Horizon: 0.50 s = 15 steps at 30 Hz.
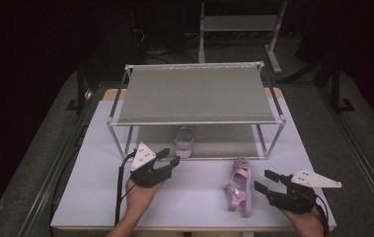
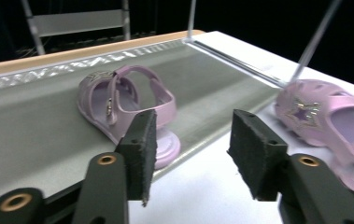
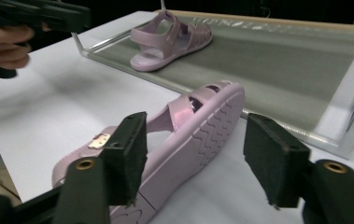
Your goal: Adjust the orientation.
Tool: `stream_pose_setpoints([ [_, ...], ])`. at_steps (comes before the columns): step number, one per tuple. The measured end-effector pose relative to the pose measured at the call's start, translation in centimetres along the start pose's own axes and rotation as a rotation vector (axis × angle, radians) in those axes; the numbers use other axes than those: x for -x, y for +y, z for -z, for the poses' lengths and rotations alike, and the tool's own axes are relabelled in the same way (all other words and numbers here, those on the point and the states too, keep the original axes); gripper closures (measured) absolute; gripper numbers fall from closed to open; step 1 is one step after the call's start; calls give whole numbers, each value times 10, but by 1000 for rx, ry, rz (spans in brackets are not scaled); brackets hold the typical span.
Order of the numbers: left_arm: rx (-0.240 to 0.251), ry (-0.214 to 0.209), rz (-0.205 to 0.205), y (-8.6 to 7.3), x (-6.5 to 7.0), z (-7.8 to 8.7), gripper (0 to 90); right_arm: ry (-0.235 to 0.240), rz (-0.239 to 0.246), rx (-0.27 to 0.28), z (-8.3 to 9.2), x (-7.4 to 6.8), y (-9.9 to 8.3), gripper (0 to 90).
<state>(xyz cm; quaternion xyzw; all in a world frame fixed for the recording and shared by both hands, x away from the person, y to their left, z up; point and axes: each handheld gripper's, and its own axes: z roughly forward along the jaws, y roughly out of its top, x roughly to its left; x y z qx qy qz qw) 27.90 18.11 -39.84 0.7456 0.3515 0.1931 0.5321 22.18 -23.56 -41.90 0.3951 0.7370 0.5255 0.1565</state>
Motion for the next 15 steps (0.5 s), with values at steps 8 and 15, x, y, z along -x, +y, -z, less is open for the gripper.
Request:
stream_pose_setpoints([
  [8, 15, -37, 3, -4, -3, 29, 368, -12, -1, 9, 0, 2, 0, 488],
  [15, 7, -31, 10, -31, -11, 68, 293, -2, -4, 25, 1, -4, 3, 491],
])
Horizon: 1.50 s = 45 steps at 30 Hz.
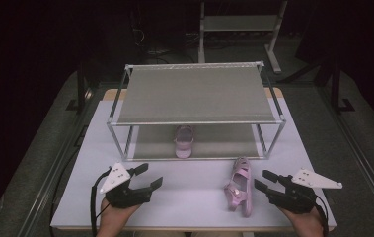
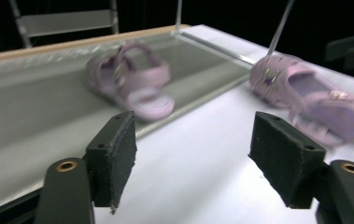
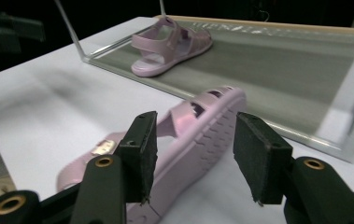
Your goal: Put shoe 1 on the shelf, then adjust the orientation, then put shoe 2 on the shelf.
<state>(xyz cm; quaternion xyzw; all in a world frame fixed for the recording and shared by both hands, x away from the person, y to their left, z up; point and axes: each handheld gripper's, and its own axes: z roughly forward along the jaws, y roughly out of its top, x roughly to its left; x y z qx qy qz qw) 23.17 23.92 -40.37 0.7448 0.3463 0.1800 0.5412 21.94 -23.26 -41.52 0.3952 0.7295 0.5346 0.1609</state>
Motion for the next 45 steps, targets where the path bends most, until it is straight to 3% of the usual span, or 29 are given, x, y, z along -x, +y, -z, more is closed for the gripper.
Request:
stream_pose_setpoints([
  [7, 36, 14, -13, 2, -6, 6, 271, 8, 58, -7, -8, -19, 10, 512],
  [15, 44, 14, -12, 1, -5, 6, 270, 16, 80, -39, -15, -24, 8, 547],
  [24, 78, 35, -17, 3, -4, 12, 272, -21, 117, -113, -25, -26, 6, 700],
  [39, 66, 25, -24, 3, -1, 9, 272, -37, 104, -109, -18, -21, 2, 696],
  [45, 64, 16, -23, 2, 0, 8, 272, -41, 78, -111, -15, -16, 0, 706],
])
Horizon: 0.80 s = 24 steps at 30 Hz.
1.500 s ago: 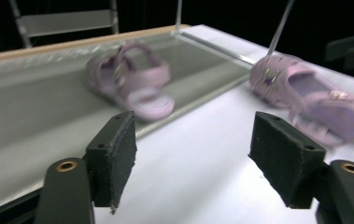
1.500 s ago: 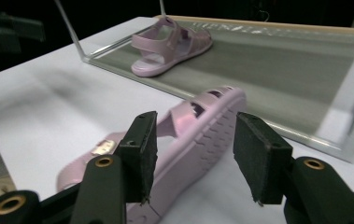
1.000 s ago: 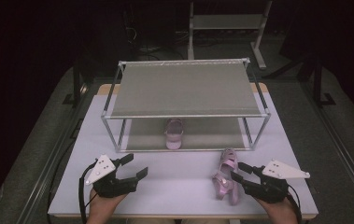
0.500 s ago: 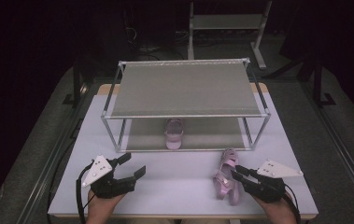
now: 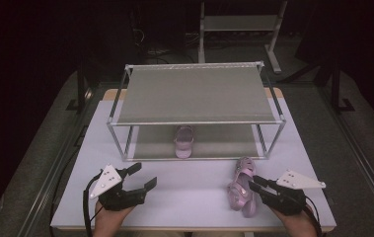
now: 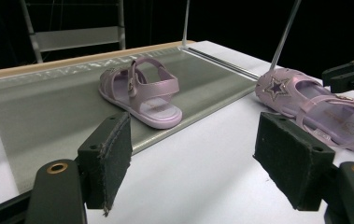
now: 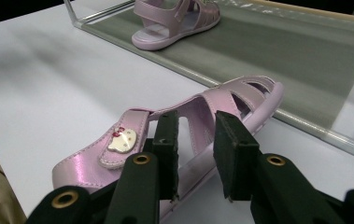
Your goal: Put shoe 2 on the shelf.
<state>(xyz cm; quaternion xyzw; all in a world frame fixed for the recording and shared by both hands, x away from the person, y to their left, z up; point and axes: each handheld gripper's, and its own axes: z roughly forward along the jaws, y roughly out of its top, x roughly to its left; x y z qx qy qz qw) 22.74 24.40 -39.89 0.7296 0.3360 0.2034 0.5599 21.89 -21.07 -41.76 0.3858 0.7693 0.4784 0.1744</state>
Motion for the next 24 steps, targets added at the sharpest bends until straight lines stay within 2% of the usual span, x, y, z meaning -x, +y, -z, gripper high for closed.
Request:
stream_pose_setpoints([
  [9, 0, 3, -3, 0, 0, 0, 272, -4, -21, 2, 3, 5, -4, 704],
  [12, -1, -3, 3, 0, 0, -1, 272, -13, -39, -24, 3, 10, -8, 705],
  [13, -1, -3, 3, 0, 0, -1, 271, -18, -38, -36, 3, 12, -10, 734],
  [14, -6, -12, 15, 0, 1, -2, 271, -29, -54, -38, 2, 15, -12, 727],
  [16, -8, -12, 4, 0, 2, -3, 271, -25, -81, -36, 3, 21, -13, 721],
  [21, -12, -13, -4, 0, 3, -3, 272, -59, -124, -45, 8, 33, -19, 710],
  [24, -8, -19, 14, 0, 3, -2, 271, -90, -163, -63, 13, 43, -26, 656],
])
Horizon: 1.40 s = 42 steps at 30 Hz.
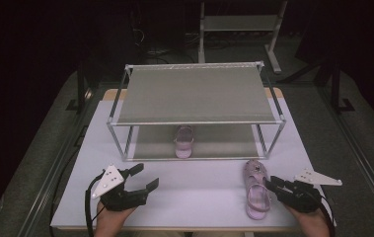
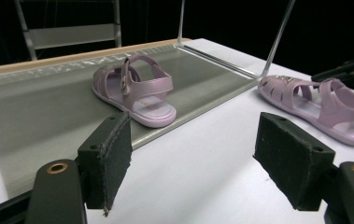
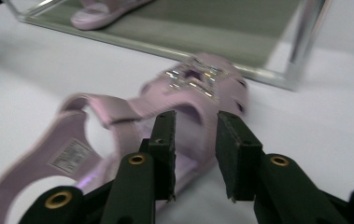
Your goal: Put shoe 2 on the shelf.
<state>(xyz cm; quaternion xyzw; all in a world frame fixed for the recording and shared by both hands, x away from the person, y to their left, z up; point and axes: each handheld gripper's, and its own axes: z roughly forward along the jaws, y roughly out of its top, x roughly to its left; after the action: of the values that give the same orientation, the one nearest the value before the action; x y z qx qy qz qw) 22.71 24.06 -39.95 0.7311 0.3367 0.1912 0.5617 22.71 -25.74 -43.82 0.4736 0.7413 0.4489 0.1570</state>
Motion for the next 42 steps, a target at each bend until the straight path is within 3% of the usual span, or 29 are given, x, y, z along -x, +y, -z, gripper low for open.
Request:
stream_pose_setpoints([
  [6, -12, -4, -11, 0, 3, -2, 272, -9, -45, 12, 4, 4, -3, 533],
  [10, -16, -4, -12, -1, 3, -3, 272, 15, -65, 48, 11, 5, -6, 476],
  [17, -16, -4, -15, -1, 3, -4, 273, 92, -101, 130, 26, -1, -7, 431],
  [23, -14, -5, -11, -1, 2, -3, 273, 108, -82, 136, 28, -11, -4, 447],
  [26, -13, -3, -10, -1, 1, -3, 276, 110, -81, 134, 29, -16, -4, 450],
  [31, -11, 0, -8, -1, 1, -2, 276, 103, -80, 86, 24, -23, -4, 481],
  [32, -9, -2, -7, -1, 1, -2, 276, 99, -83, 54, 21, -25, -5, 513],
  [42, -9, -10, -1, -2, 1, -3, 276, 71, -75, -3, 16, -30, -5, 564],
])
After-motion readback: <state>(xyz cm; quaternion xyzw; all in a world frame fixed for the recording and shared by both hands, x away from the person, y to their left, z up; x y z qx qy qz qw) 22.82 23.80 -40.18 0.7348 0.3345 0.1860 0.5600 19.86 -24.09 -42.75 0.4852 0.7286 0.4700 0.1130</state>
